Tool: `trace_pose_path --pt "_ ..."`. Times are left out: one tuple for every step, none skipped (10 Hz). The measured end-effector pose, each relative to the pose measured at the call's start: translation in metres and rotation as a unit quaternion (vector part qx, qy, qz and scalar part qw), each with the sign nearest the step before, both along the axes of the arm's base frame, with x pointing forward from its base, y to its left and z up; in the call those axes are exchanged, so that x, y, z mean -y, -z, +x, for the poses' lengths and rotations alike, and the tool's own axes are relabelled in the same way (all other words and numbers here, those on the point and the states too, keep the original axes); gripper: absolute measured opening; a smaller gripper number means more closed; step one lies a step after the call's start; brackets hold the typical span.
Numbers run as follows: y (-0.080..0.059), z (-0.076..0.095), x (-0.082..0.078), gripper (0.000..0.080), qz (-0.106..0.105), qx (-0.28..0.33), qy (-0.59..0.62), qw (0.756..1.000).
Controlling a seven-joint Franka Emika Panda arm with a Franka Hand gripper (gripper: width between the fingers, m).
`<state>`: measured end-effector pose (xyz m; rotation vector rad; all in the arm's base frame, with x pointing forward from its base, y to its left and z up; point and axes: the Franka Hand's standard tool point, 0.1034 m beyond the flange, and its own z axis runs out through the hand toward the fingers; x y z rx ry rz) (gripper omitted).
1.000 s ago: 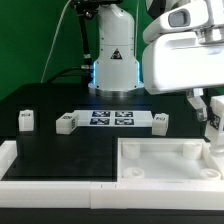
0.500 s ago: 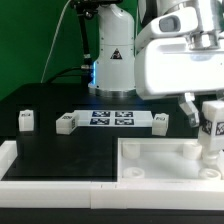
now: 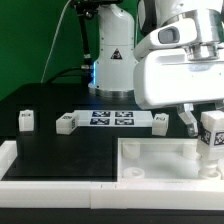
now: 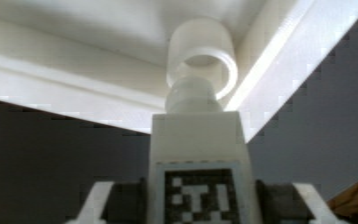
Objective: Assemble one leg
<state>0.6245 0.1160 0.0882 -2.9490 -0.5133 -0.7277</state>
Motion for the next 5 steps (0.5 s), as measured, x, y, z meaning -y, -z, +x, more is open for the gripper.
trace_pose_path --pt "0.004 -0.002 0.000 0.0291 0.000 -0.003 0.000 1.000" --pt "0.007 -0.003 -0.001 0.0291 0.000 -0.005 -0.001 1.000" --pt "0.009 -0.004 -0.001 0.0291 0.000 -0.006 -0.001 1.000" --pt "0.013 -0.005 -0.001 0.0291 0.000 -0.007 -0.001 1.000" --pt "0.017 -0.006 -0.001 0.0291 0.001 -0.008 0.000 1.000"
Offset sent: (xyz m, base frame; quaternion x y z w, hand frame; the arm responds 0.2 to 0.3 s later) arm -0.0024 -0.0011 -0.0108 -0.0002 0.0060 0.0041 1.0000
